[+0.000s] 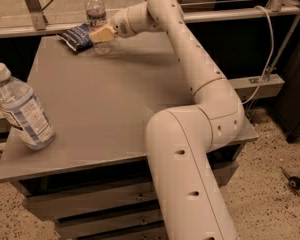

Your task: Move water bottle near blue chip bag

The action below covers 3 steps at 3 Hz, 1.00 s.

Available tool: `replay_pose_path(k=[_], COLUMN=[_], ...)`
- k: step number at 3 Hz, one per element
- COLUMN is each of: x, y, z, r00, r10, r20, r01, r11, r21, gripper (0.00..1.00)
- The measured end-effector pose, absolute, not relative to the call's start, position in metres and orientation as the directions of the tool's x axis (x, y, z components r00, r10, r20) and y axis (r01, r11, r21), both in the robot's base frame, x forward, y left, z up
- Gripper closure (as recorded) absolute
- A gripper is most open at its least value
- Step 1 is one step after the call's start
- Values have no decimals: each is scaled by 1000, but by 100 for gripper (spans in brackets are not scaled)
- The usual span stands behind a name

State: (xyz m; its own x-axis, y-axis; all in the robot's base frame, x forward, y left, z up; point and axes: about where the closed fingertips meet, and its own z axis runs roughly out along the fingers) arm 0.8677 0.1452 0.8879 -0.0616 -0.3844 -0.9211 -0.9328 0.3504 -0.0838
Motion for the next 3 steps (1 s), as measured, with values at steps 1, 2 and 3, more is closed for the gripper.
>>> replay_pose_path(k=[1, 2, 3], x=[870, 871, 870], y=[143, 133, 110], z=[885, 887, 898], r00=[-69, -74, -66], r10=[-383, -380, -388], r20=[-921, -922, -919], r01=[-931, -927, -917], r11=[355, 368, 387], r21=[-78, -77, -97], gripper=[20, 0, 0])
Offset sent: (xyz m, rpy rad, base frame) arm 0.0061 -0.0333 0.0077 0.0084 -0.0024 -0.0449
